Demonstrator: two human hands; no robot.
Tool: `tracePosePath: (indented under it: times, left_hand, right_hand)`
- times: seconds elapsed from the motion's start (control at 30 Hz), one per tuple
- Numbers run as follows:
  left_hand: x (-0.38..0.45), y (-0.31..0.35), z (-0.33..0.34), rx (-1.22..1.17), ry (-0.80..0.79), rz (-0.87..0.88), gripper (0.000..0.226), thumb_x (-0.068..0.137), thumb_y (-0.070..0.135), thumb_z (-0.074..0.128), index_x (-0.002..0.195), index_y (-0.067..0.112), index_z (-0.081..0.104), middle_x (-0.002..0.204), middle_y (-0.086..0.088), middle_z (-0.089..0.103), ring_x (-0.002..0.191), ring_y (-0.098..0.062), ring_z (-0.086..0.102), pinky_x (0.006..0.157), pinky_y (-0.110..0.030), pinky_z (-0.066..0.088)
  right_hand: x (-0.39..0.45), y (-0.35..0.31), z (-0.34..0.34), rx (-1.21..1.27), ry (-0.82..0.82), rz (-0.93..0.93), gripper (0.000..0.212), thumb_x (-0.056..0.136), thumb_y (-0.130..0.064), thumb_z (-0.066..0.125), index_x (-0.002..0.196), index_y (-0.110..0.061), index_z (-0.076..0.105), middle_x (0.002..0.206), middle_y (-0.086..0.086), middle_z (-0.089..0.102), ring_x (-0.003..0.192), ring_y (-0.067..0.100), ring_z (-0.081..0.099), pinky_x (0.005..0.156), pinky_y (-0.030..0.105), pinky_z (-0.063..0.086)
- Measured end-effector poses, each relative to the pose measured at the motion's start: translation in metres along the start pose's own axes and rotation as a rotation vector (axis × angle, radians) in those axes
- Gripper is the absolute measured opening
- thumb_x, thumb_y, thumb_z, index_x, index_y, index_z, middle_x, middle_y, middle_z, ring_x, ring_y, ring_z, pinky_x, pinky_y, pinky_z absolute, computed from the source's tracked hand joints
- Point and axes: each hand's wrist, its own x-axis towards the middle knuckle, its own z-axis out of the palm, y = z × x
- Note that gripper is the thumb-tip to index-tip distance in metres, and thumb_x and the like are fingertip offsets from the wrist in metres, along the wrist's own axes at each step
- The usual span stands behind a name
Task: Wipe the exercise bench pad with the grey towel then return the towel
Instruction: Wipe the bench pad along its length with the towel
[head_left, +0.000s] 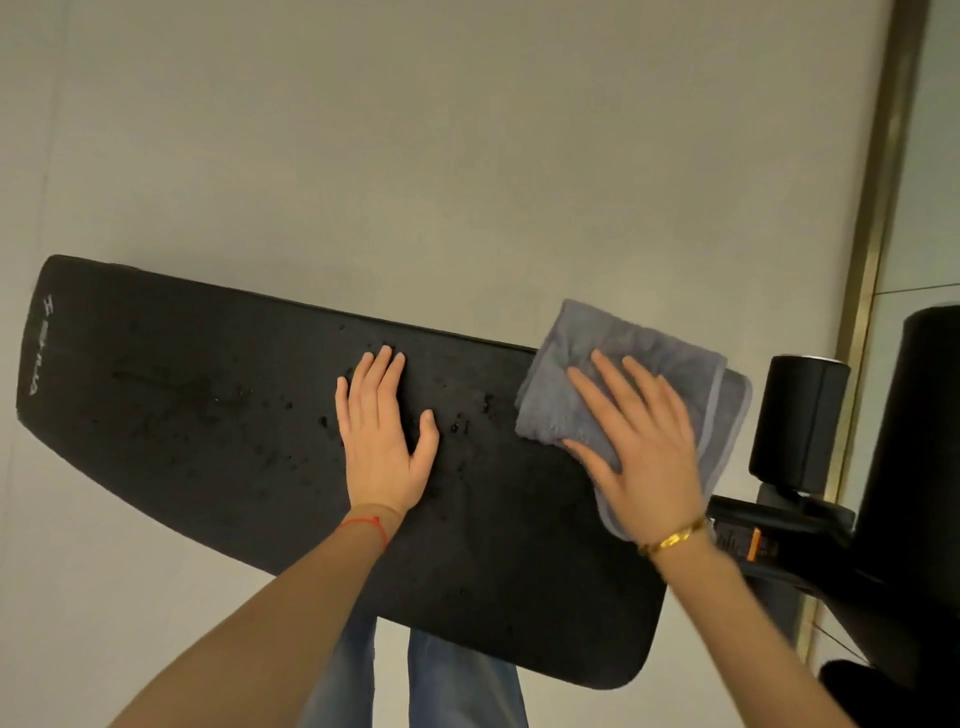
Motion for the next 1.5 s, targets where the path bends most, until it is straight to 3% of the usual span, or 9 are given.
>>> tracePosePath:
  times: [0.17, 0.43, 0.53, 0.7, 0.77, 1.03, 1.2, 1.3, 1.5]
  left_hand:
    - [0.000, -0.001, -0.002, -0.018, -0.022, 0.002, 0.060, 0.095, 0.033, 0.041, 0.149, 0.011, 0.030, 0.158, -0.005, 0.028, 0.151, -0.019, 0.015, 0.123, -0.050, 0.010]
    - [-0.031, -0.037, -0.023, -0.014, -0.077, 0.113, 0.056, 0.099, 0.026, 0.043, 0.152, 0.013, 0.028, 0.161, -0.003, 0.022, 0.152, -0.018, 0.011, 0.123, -0.048, 0.008]
    - [-0.047, -0.062, -0.025, 0.037, -0.111, 0.155, 0.056, 0.100, 0.028, 0.039, 0.153, 0.016, 0.026, 0.162, -0.002, 0.019, 0.152, -0.018, 0.008, 0.123, -0.051, 0.009]
    - [-0.060, -0.086, -0.024, 0.055, -0.119, 0.186, 0.055, 0.101, 0.029, 0.035, 0.153, 0.017, 0.025, 0.163, -0.003, 0.018, 0.152, -0.019, 0.007, 0.122, -0.052, 0.007]
    - [-0.062, -0.089, -0.021, 0.051, -0.118, 0.185, 0.055, 0.101, 0.031, 0.032, 0.153, 0.019, 0.025, 0.163, -0.002, 0.018, 0.152, -0.019, 0.007, 0.122, -0.053, 0.007]
    - [-0.062, -0.095, -0.013, 0.044, -0.052, 0.216, 0.056, 0.099, 0.029, 0.036, 0.153, 0.022, 0.026, 0.162, 0.002, 0.019, 0.152, -0.017, 0.009, 0.122, -0.051, 0.007]
    - [-0.062, -0.096, -0.013, 0.016, -0.028, 0.228, 0.057, 0.097, 0.027, 0.038, 0.153, 0.022, 0.027, 0.162, 0.002, 0.021, 0.152, -0.018, 0.010, 0.122, -0.051, 0.006]
    - [-0.061, -0.097, -0.012, 0.013, -0.023, 0.221, 0.056, 0.098, 0.028, 0.037, 0.153, 0.023, 0.027, 0.162, 0.002, 0.021, 0.152, -0.018, 0.010, 0.122, -0.052, 0.007]
    - [-0.061, -0.097, -0.010, 0.025, -0.010, 0.217, 0.055, 0.099, 0.030, 0.035, 0.153, 0.024, 0.027, 0.162, 0.003, 0.021, 0.152, -0.016, 0.010, 0.123, -0.050, 0.006]
  right_hand:
    - [-0.049, -0.042, 0.029, -0.076, -0.027, -0.057, 0.066, 0.093, -0.045, 0.049, 0.151, -0.027, 0.024, 0.159, -0.002, 0.018, 0.148, 0.023, 0.014, 0.121, 0.044, 0.008]
    - [0.071, -0.066, 0.029, -0.074, 0.085, 0.147, 0.058, 0.097, -0.055, 0.034, 0.147, -0.027, 0.034, 0.152, -0.002, 0.038, 0.143, 0.025, 0.028, 0.120, 0.046, 0.010]
    - [0.028, -0.083, 0.047, -0.166, 0.102, 0.031, 0.059, 0.097, -0.053, 0.037, 0.149, -0.028, 0.029, 0.156, -0.002, 0.029, 0.145, 0.026, 0.023, 0.120, 0.047, 0.012]
    - [-0.104, -0.109, 0.080, -0.252, -0.056, -0.129, 0.070, 0.093, -0.055, 0.044, 0.152, -0.032, 0.015, 0.160, -0.005, 0.014, 0.149, 0.022, 0.006, 0.121, 0.046, 0.004]
    - [-0.121, -0.102, 0.079, -0.284, -0.070, -0.124, 0.070, 0.094, -0.058, 0.039, 0.152, -0.033, 0.011, 0.160, -0.006, 0.014, 0.149, 0.020, 0.003, 0.122, 0.044, 0.001]
    - [-0.004, -0.110, 0.067, -0.185, 0.157, 0.150, 0.061, 0.096, -0.057, 0.033, 0.151, -0.031, 0.024, 0.159, -0.002, 0.022, 0.148, 0.025, 0.014, 0.120, 0.049, 0.009]
    - [-0.107, -0.136, 0.093, -0.223, 0.024, -0.077, 0.063, 0.096, -0.054, 0.039, 0.151, -0.032, 0.018, 0.160, -0.005, 0.016, 0.149, 0.023, 0.008, 0.121, 0.047, 0.006]
    - [-0.141, -0.116, 0.088, -0.237, -0.022, -0.148, 0.063, 0.095, -0.056, 0.038, 0.151, -0.032, 0.021, 0.159, -0.005, 0.019, 0.149, 0.021, 0.009, 0.121, 0.045, 0.005]
    - [-0.007, -0.087, 0.053, -0.168, 0.145, 0.080, 0.062, 0.094, -0.060, 0.032, 0.150, -0.032, 0.026, 0.158, -0.001, 0.025, 0.148, 0.026, 0.013, 0.121, 0.046, 0.004]
